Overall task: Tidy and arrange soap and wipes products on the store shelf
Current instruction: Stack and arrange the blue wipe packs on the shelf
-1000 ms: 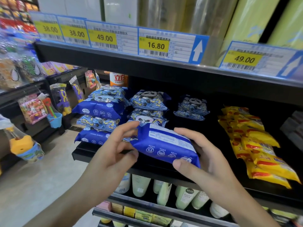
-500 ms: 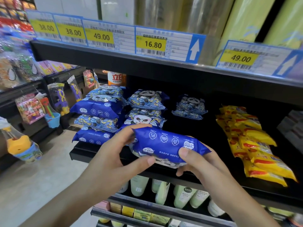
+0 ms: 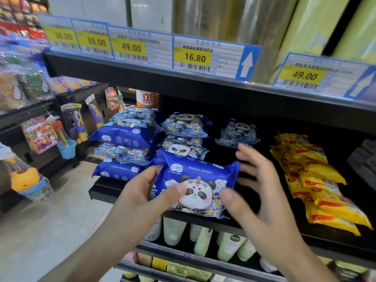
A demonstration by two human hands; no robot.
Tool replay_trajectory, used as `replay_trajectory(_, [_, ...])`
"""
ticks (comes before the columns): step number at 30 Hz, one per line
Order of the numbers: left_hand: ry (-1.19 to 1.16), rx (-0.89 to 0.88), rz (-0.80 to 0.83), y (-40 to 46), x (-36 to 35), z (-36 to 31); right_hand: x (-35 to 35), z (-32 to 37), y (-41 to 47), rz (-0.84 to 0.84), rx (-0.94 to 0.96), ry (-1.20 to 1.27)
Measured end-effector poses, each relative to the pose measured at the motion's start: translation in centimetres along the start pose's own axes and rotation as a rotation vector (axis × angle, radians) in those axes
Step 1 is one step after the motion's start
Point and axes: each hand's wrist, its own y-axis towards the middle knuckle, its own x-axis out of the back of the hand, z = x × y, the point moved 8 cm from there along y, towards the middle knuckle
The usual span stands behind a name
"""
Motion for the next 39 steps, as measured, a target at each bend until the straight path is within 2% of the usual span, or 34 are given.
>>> replay_trajectory(3, [-0.045, 0.082, -0.042, 0.1, 0.5, 0.5, -1.4, 2.7, 0.0, 0.095, 0.309, -0.430])
replay_trajectory(6, [-0.061, 0.146, -0.087, 0.1, 0.8, 0.7, -3.6, 3.3, 0.5, 0.205, 0.416, -0.661])
replay_trajectory(9, [-0.123, 0.194, -0.107, 0.3, 1.0, 0.7, -4.2, 3.8, 1.7, 0.209, 0.439, -0.649])
replay_trajectory(12, [-0.354, 0.286, -0.190, 0.9, 2.4, 1.4, -3.3, 4.2, 3.9, 0.175, 0.387, -0.459])
replay_trajectory(13, [-0.353, 0.297, -0.212, 1.0, 2.9, 1.7, -3.0, 4.0, 4.9, 0.166, 0.342, -0.401])
replay_trajectory(15, [-0.135, 0.208, -0.218, 0.7, 3.6, 1.9, -2.6, 3.3, 7.1, 0.147, 0.251, -0.343])
replay_trajectory(16, [0.029, 0.102, -0.191, 0.2, 3.7, 1.6, -2.7, 3.0, 8.3, 0.145, 0.212, -0.343])
replay_trajectory(18, [0.375, -0.112, -0.112, -1.1, 3.2, 1.3, -3.1, 2.1, 10.2, 0.165, 0.144, -0.384])
replay_trajectory(20, [0.702, -0.243, -0.029, -1.7, 2.2, 1.6, -4.0, 0.9, 11.5, 0.192, 0.087, -0.419])
replay_trajectory(22, [0.926, -0.325, 0.081, -1.7, 0.8, 2.0, -4.8, 0.2, 12.2, 0.194, 0.080, -0.463])
replay_trajectory(25, [0.995, -0.351, 0.151, -1.4, -0.3, 2.7, -5.7, 0.1, 12.3, 0.159, 0.147, -0.548])
replay_trajectory(30, [0.981, -0.336, 0.144, -0.6, -0.4, 2.9, -6.4, -0.6, 11.9, 0.123, 0.218, -0.707])
replay_trajectory(39, [1.006, -0.347, 0.174, -0.3, -2.2, 3.5, -6.4, -0.7, 10.8, 0.145, 0.239, -0.779])
